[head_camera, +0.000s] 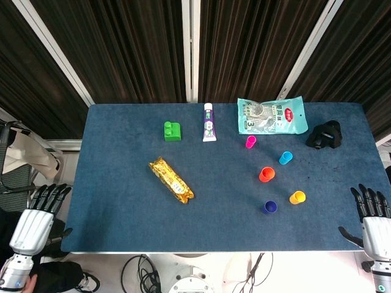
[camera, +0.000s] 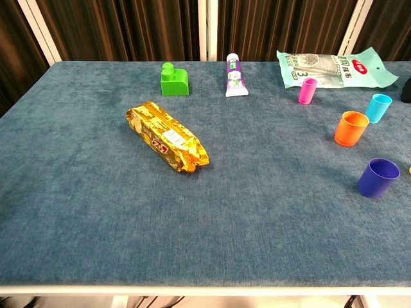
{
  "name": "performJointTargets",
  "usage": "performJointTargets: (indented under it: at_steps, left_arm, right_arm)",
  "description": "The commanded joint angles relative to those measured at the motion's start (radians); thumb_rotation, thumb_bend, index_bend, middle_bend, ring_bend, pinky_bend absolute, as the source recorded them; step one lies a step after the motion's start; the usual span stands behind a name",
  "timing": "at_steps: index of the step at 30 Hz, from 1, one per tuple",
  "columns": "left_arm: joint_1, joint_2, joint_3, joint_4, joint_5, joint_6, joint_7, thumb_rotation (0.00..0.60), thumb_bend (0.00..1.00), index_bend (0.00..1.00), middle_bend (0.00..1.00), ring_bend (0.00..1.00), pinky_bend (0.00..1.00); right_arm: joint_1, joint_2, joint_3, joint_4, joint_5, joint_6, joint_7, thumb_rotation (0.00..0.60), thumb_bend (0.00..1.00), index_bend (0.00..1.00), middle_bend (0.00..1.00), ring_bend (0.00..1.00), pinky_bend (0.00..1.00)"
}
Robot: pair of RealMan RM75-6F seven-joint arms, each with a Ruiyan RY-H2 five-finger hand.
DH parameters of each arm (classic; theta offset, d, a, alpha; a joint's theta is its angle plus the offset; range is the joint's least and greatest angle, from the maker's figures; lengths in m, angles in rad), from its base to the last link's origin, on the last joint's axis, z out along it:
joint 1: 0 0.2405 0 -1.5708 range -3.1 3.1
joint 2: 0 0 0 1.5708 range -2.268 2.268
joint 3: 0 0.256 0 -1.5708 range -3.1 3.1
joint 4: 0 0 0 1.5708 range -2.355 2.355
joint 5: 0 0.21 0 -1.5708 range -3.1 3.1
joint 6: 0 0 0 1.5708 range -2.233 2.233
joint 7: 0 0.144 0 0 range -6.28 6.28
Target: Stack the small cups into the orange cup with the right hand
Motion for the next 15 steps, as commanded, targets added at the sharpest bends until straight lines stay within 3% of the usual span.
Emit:
performJointTargets:
  at_steps: [1,11,15]
  left_arm:
    - [0.001,-0.001,-0.002,0.002,-0.006,0.000,0.000,0.600,0.00,0.06,0.05,0.00,0.00]
    - [0.002,0.002,0.001,0.005,-0.011,-0.002,-0.014,0.600,0.00,0.06,0.05,0.00,0.00]
    - [-0.005,0.000,-0.004,0.014,-0.012,-0.004,-0.023,0.600,0.00,0.06,0.05,0.00,0.00]
  right_arm:
    - [0.003,0.005,-0.001,-0.008,0.002,-0.009,-0.002,0.600,0.03,0.00,0.00,0.00,0.00]
    - [0.014,-0.005,-0.004,0.013,-0.056,0.025,0.062,0.600,0.03,0.00,0.00,0.00,0.00]
    - [0.029,-0.010,-0.002,0.033,-0.105,0.059,0.080,0.600,0.04,0.00,0.05,0.00,0.00]
